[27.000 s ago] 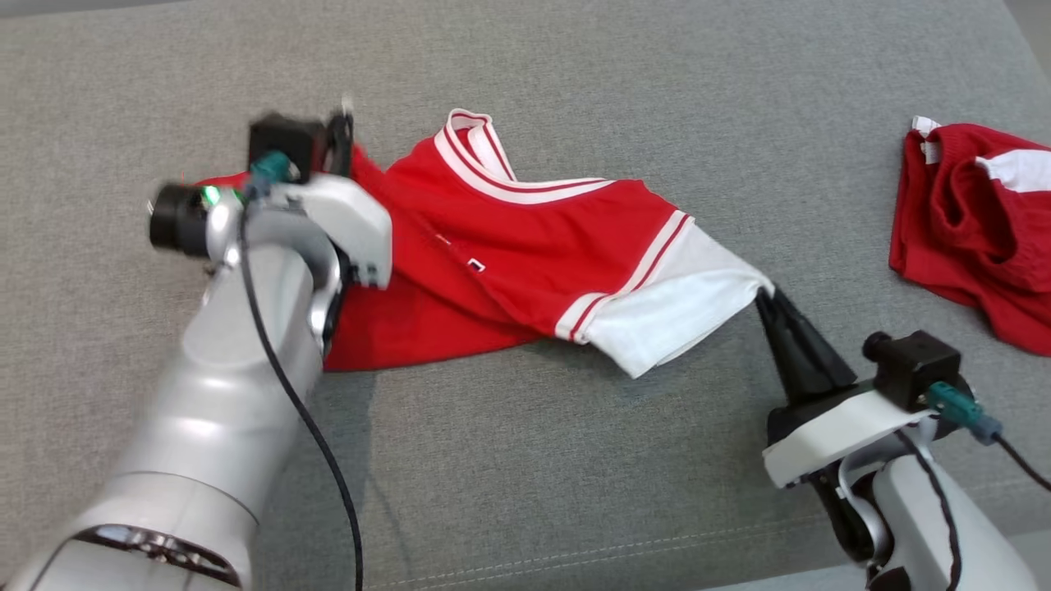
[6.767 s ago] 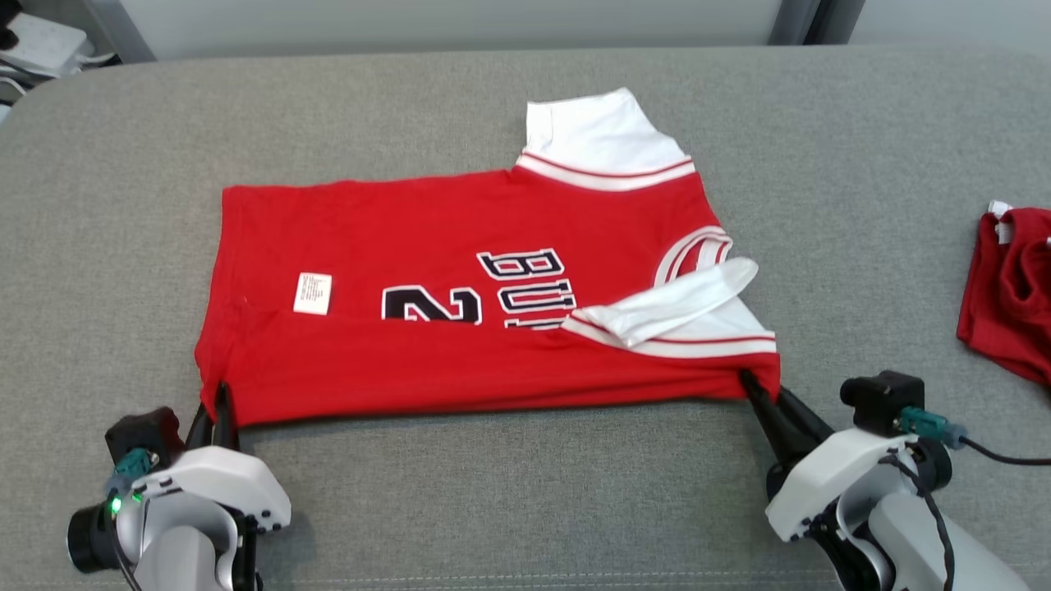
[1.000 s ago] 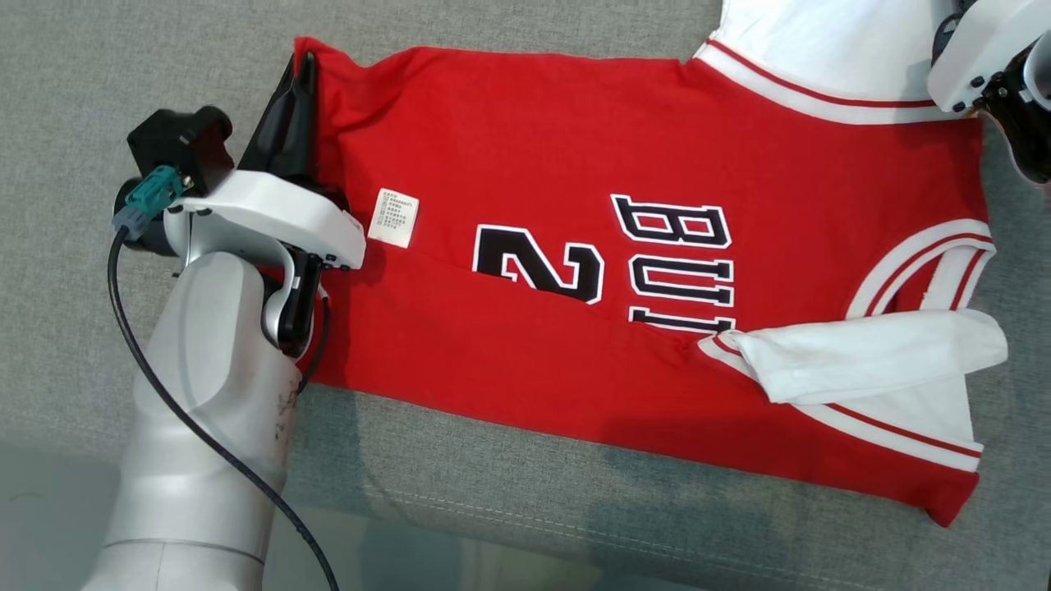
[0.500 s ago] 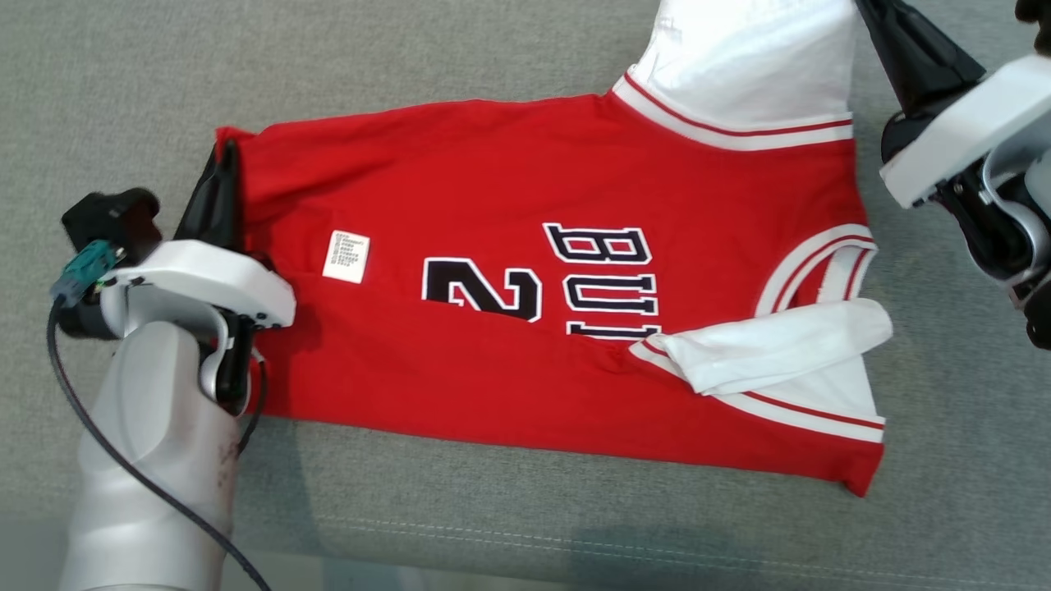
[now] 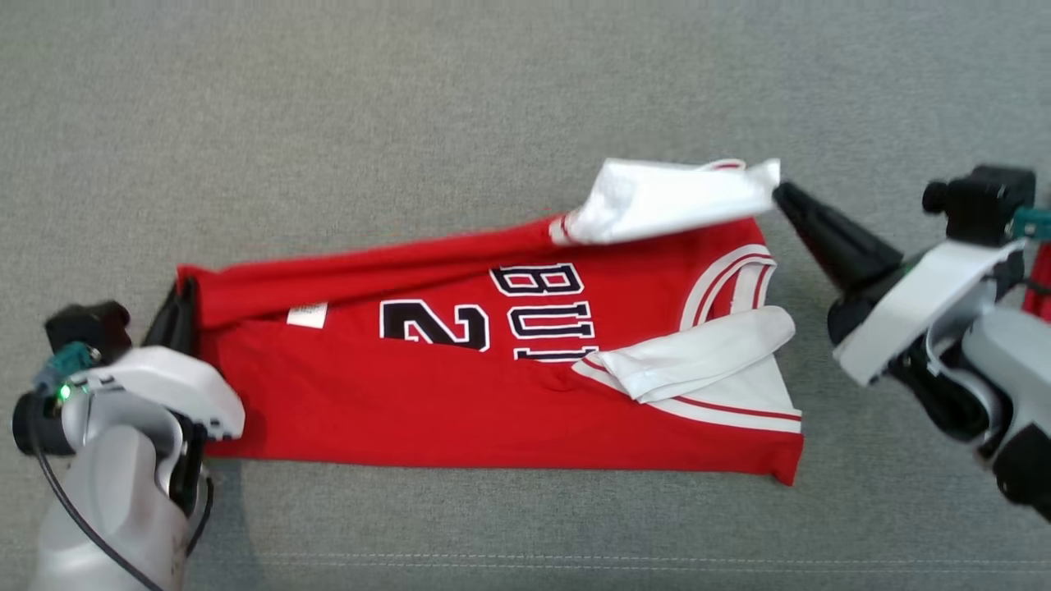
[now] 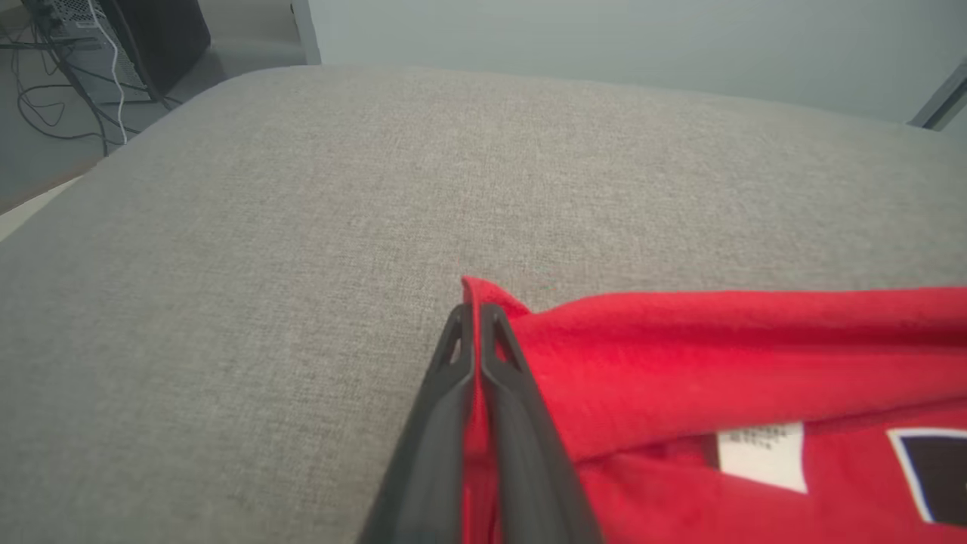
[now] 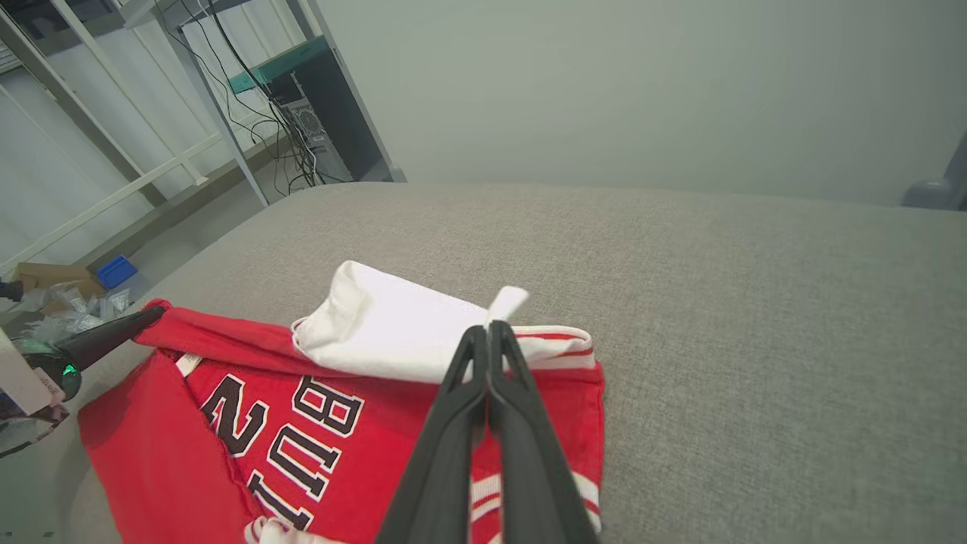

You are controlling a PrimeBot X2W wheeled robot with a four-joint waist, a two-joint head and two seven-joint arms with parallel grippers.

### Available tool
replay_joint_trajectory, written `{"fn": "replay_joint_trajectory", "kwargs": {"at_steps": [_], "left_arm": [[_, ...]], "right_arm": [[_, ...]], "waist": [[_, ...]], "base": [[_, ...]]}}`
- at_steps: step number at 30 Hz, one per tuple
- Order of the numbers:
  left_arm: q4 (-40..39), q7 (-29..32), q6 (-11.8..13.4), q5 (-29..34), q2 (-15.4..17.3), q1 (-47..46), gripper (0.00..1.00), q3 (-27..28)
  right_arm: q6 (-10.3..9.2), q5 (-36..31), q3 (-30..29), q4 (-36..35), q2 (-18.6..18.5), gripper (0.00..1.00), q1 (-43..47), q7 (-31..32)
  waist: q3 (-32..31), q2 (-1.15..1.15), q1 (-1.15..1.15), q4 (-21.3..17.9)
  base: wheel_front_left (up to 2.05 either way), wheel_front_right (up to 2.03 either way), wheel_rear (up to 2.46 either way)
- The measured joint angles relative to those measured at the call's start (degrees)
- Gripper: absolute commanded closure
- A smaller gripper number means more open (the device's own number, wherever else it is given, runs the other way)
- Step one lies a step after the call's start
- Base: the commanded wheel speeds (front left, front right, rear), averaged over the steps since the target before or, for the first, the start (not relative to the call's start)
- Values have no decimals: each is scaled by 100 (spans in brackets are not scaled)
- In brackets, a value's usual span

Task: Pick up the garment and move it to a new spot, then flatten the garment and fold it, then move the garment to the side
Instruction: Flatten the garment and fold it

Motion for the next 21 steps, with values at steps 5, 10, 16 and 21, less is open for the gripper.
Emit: {"fn": "replay_joint_trajectory", "kwargs": {"at_steps": [5,10,16,21], "left_arm": [[427,1,0,-323,205,259,100,-581],[550,1,0,-539,338,347,100,-755],[614,1,0,-579,378,398,100,-786],[653,0,0,-580,375,495,73,-771]], "right_arm": [[0,280,154,-353,-63,100,601,-1],[0,457,183,-534,-62,100,926,-1],[0,586,222,-645,-66,100,1236,0],[0,703,328,-701,-60,100,1357,0]], "waist": [[-261,0,0,-133],[-364,0,0,-234],[-398,0,0,-327],[-431,0,0,-357]], "base": [[0,0,0],[0,0,0],[0,0,0],[0,0,0]]}}
